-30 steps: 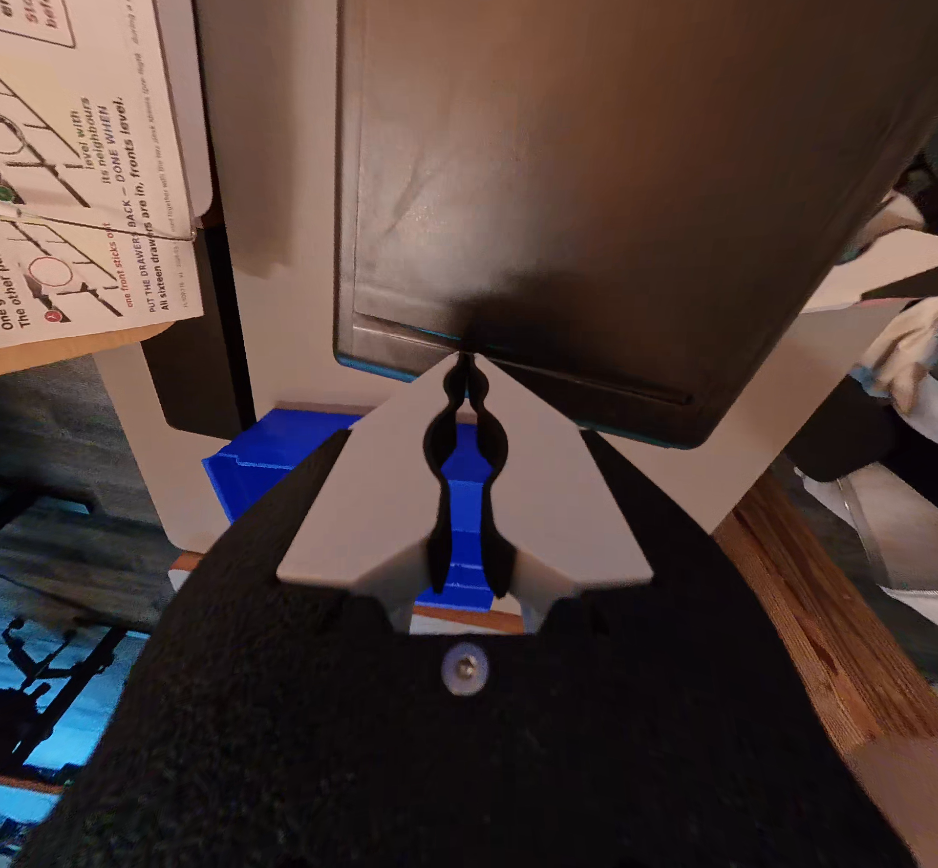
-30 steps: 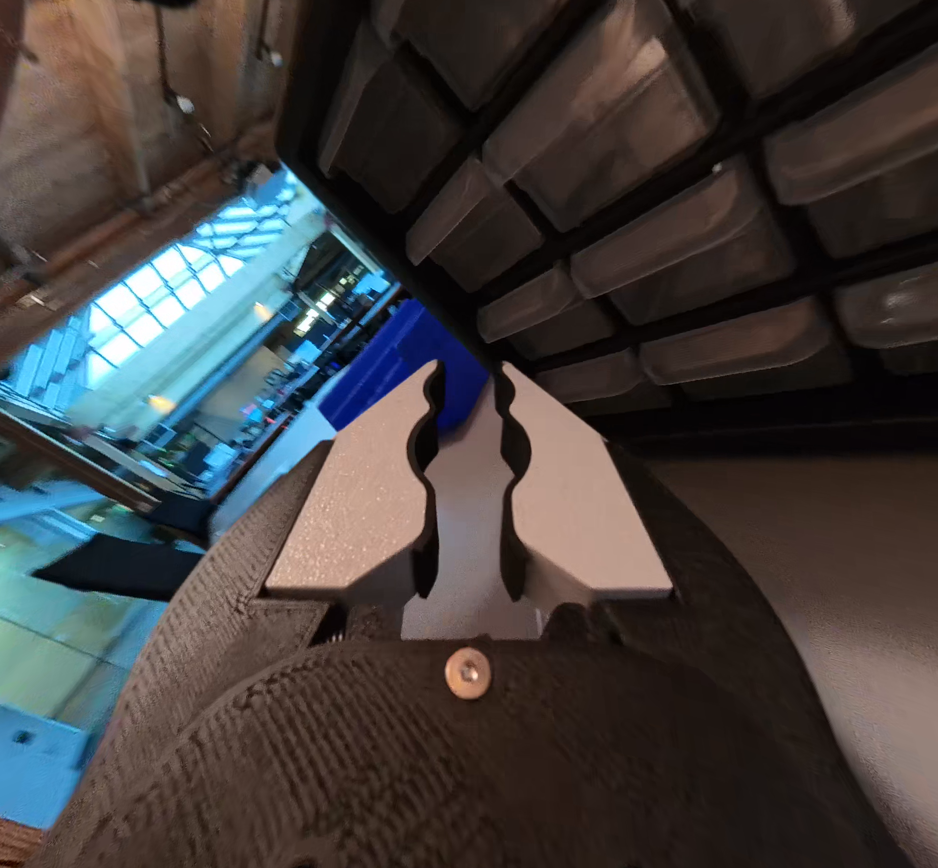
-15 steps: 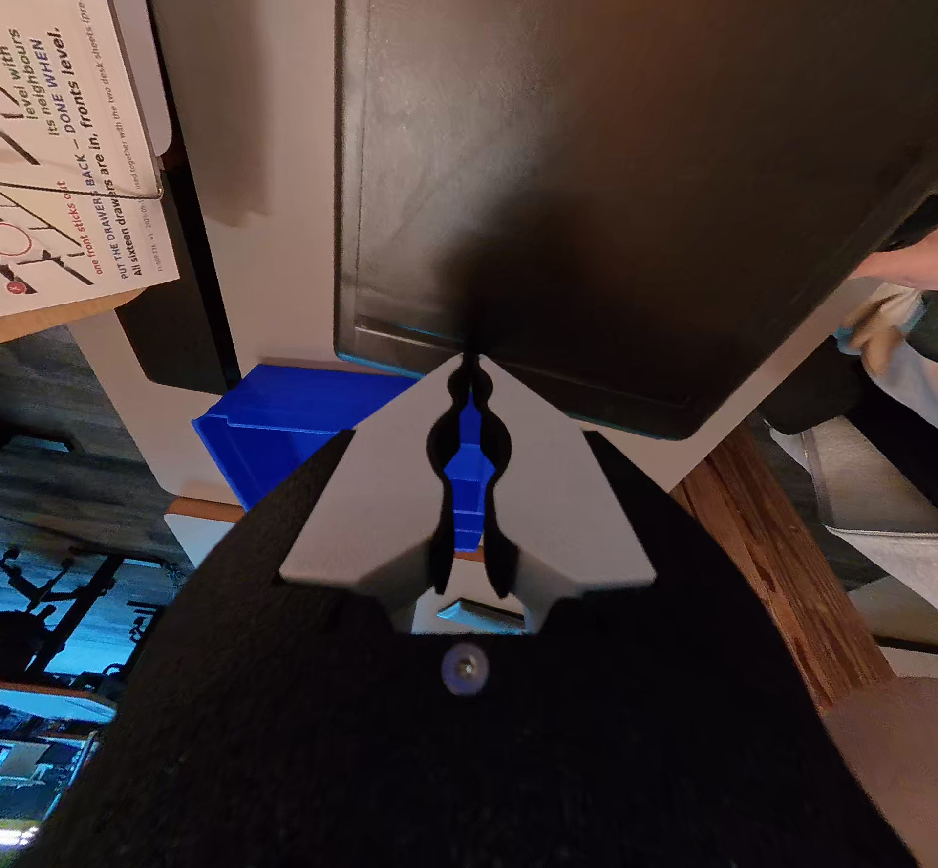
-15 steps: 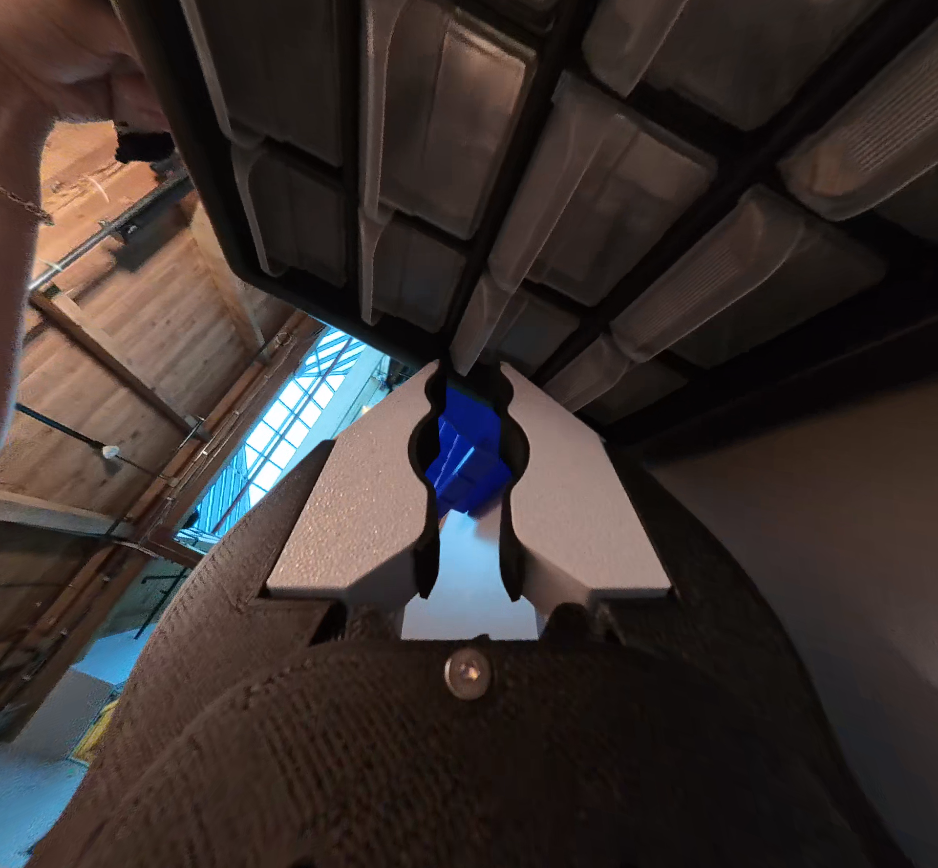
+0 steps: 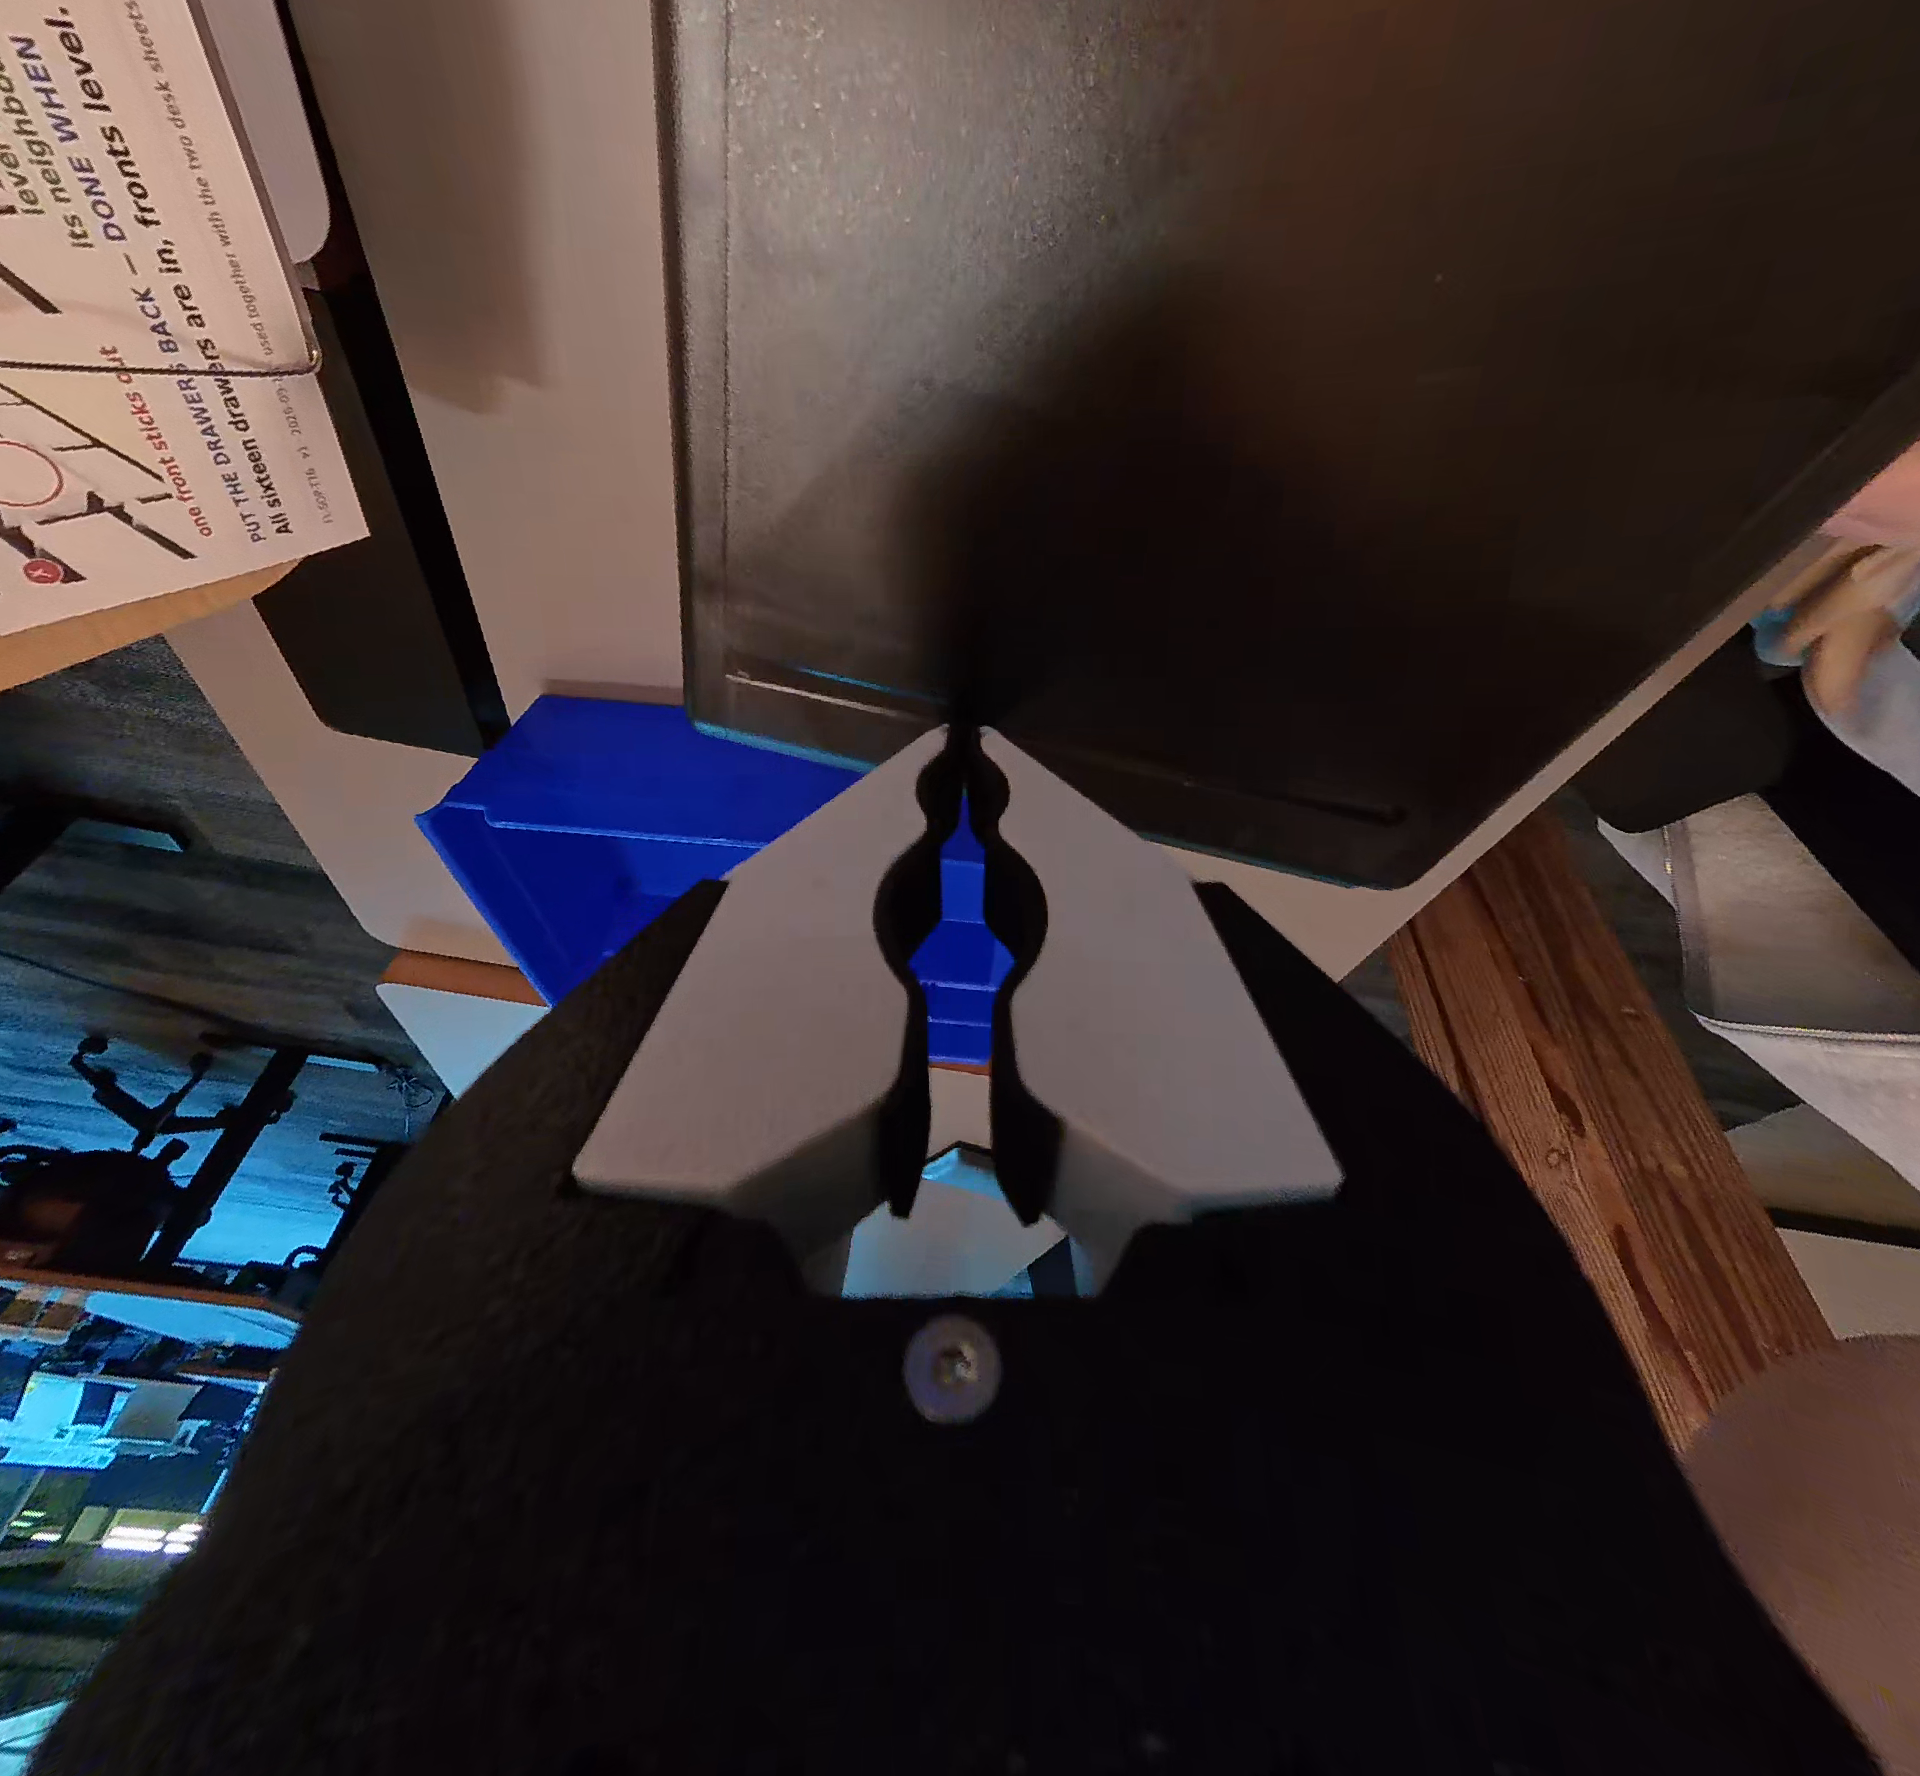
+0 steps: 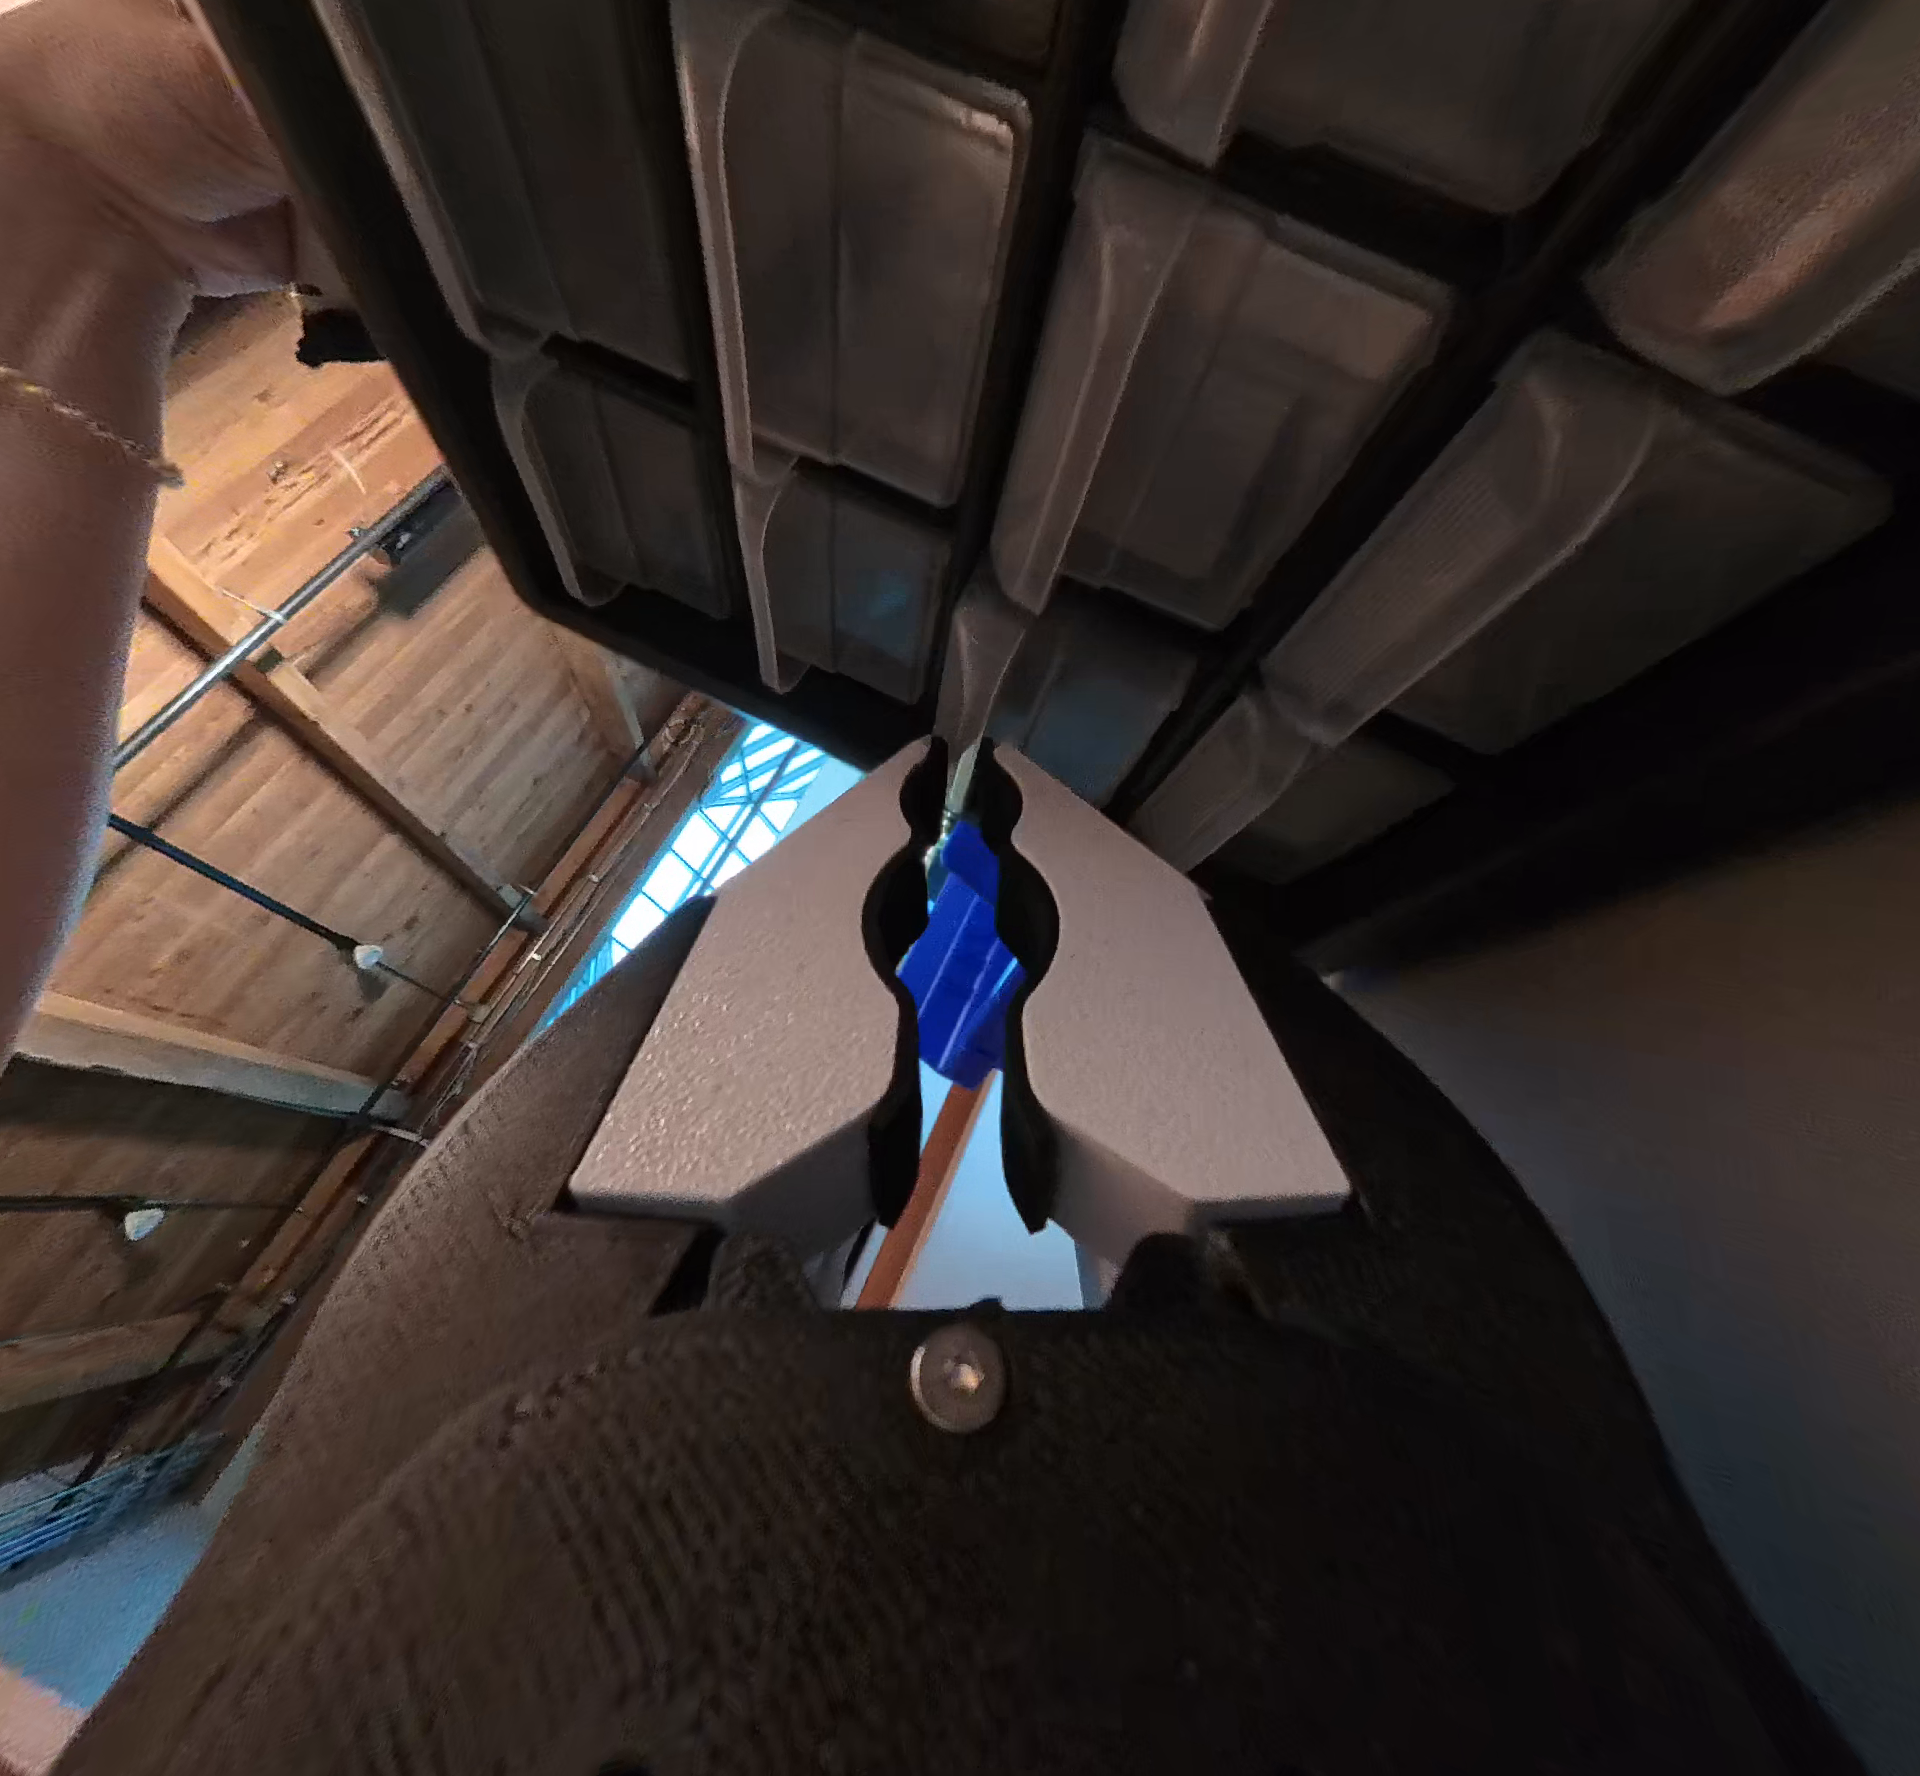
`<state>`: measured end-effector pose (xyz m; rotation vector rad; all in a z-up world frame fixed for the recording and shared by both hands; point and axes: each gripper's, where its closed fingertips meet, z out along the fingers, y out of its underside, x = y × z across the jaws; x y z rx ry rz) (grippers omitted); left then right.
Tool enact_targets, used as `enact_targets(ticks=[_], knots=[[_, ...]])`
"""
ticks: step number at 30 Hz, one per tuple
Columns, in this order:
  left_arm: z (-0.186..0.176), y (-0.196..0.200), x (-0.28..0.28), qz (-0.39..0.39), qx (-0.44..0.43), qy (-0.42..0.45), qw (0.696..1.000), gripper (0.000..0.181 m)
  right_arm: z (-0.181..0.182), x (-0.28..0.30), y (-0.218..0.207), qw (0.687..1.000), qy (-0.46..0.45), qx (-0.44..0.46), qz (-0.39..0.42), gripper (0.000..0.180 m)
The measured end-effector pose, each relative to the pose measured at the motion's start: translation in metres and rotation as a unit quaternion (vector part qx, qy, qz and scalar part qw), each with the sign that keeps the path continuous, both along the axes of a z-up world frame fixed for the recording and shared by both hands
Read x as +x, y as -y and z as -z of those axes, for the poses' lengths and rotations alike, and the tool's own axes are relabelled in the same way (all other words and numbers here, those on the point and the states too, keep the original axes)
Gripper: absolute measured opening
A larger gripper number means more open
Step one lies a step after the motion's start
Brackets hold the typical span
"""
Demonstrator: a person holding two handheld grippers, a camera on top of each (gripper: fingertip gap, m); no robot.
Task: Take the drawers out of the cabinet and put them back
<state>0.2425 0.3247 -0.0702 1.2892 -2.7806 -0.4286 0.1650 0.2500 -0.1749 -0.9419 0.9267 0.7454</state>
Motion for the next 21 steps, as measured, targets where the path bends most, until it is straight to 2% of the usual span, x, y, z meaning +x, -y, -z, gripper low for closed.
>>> enact_targets(ticks=[10, 14, 21], knots=[[0.0, 0.0, 0.0, 0.004, 0.002, 0.01, 1.0, 0.0, -0.001, -0.042, 0.03, 1.0, 0.022, -0.002, -0.014, 0.003], [0.0, 0.0, 0.0, 0.009, 0.01, 0.011, 1.0, 0.0, 0.002, -0.054, 0.045, 1.0, 0.001, 0.009, -0.028, 0.003], [0.0, 0.001, 0.0, 0.009, 0.018, 0.007, 1.0, 0.0, 0.001, -0.072, 0.064, 0.999, 0.037, -0.024, -0.023, 0.004]])
